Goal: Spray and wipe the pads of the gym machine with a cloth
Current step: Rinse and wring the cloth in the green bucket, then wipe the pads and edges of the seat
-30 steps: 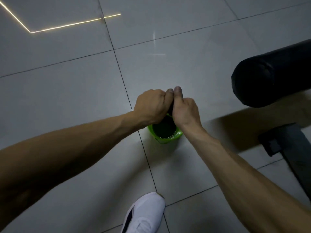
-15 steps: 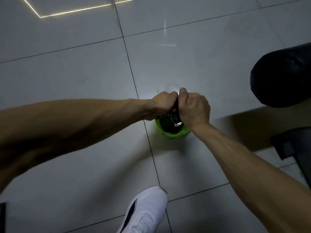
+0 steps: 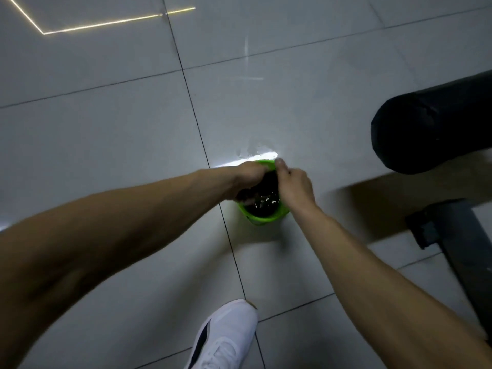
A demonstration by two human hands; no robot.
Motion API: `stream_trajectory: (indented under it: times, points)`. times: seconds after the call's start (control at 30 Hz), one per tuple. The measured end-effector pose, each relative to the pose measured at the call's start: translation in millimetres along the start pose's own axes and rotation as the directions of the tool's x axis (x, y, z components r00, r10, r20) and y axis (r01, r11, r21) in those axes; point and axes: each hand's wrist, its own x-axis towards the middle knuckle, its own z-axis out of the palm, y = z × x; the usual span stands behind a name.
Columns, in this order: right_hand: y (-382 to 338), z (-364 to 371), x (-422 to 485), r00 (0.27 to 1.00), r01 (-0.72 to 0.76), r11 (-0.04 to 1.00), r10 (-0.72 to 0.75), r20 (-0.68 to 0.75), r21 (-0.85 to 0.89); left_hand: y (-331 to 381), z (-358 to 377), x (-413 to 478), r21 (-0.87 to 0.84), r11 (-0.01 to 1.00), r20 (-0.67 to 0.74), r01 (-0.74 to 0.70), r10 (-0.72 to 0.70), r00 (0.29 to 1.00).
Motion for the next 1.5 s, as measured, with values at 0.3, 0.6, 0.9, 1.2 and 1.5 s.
stream_trajectory:
  times: [0.3,0.6,0.9,1.2,1.5]
  points:
    - [16,-66,-57,0.976,-0.090,0.860,0.176,-0.127,0.502,-22,17,-1,0.606,0.745,-0.375,-0.278,0.576,0.727]
    - [1,-159,-113,0.984,0.033,0.711,0.100,-0.147,0.703,48,40,-93,0.377,0.855,-0.151,-0.355,0.435,0.888]
    - [-77,-303,-218,0.838,0.471,0.754,-0.220,-0.500,0.458,170,106,-274,-0.494,0.707,-0.068,-0.506,0.548,0.833]
    - [-27,-445,-279,0.628,0.266,0.963,-0.212,-0.749,-0.049,257,195,-338,-0.463,0.596,-0.129,-0.657,0.687,0.715]
    - [4,-447,-284,0.703,-0.043,0.986,-0.087,-0.706,-0.163,255,190,-320,0.067,0.587,-0.072,-0.807,0.809,0.583]
